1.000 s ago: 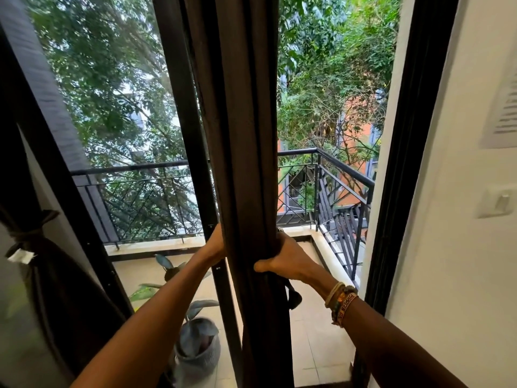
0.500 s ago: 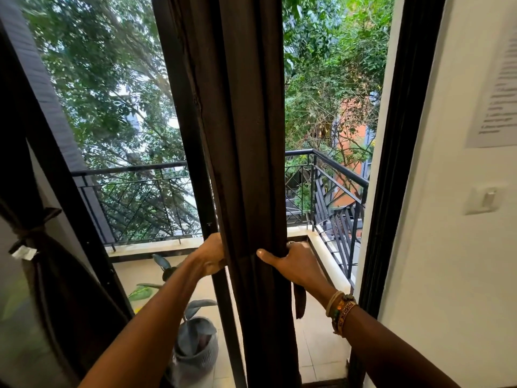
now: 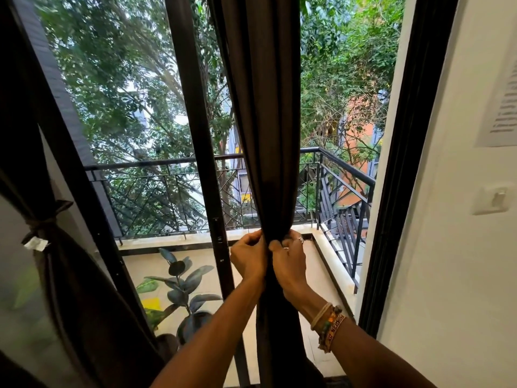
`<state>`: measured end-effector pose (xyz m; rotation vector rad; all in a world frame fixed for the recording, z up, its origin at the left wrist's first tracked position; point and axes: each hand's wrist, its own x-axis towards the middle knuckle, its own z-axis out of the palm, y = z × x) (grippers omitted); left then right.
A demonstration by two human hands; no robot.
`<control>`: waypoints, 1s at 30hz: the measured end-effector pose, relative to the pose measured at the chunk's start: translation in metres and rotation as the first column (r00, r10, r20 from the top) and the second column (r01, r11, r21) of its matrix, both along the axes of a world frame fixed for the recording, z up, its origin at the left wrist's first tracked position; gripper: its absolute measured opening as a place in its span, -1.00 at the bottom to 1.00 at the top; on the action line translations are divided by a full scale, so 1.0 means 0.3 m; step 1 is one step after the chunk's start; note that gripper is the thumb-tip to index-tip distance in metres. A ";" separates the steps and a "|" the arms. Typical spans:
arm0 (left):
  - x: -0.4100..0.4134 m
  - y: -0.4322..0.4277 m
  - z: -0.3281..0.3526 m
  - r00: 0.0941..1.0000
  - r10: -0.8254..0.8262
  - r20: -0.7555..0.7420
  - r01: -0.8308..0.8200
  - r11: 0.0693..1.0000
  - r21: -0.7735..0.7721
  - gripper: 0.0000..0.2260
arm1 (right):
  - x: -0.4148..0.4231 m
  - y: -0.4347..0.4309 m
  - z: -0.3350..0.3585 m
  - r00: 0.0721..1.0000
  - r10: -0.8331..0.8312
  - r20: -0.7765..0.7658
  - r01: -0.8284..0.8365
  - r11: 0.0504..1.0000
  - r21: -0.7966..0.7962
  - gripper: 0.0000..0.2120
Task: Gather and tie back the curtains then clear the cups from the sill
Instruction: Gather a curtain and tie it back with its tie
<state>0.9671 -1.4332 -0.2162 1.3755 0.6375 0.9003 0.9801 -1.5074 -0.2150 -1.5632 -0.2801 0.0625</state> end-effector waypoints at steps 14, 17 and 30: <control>-0.038 0.064 0.012 0.990 0.009 -0.142 0.043 0.933 0.359 -0.70 | -0.054 0.005 0.016 0.899 0.007 0.439 0.082 0.979 -0.185 -0.89; -0.035 0.061 -0.015 0.995 -0.093 -0.040 0.096 0.990 0.100 -0.72 | -0.033 0.004 0.036 0.894 -0.012 0.448 0.120 0.970 -0.213 -0.90; -0.114 0.031 -0.035 0.863 -0.414 0.288 0.479 0.852 -0.212 -0.88 | 0.061 -0.006 0.099 0.937 -0.054 0.346 0.180 0.922 -0.342 -0.87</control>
